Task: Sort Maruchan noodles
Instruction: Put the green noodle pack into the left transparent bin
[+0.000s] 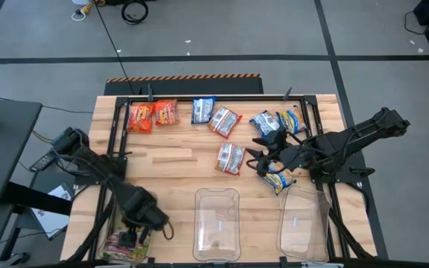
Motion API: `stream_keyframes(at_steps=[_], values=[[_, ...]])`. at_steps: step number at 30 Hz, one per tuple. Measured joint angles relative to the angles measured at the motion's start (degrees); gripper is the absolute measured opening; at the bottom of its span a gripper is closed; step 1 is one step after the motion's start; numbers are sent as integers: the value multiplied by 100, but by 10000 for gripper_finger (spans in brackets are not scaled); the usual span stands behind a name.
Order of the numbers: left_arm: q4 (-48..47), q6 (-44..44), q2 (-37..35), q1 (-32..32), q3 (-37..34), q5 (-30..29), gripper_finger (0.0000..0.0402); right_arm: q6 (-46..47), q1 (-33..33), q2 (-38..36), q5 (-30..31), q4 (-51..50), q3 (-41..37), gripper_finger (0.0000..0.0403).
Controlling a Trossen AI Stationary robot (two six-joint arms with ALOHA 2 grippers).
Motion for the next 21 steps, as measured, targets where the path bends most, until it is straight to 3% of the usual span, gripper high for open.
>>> stream_keyframes(at_steps=[8,11,21], values=[[-1165,43,-50,875,223,-1498,269,5,0,-2,-327,-509,0,220],[-1317,26,-65,1103,211,-1737,262,7,0,-2,-376,-570,0,220],[-709,1116,-61,370,-114,-1892,206,294,51,-2,-482,-843,0,220]])
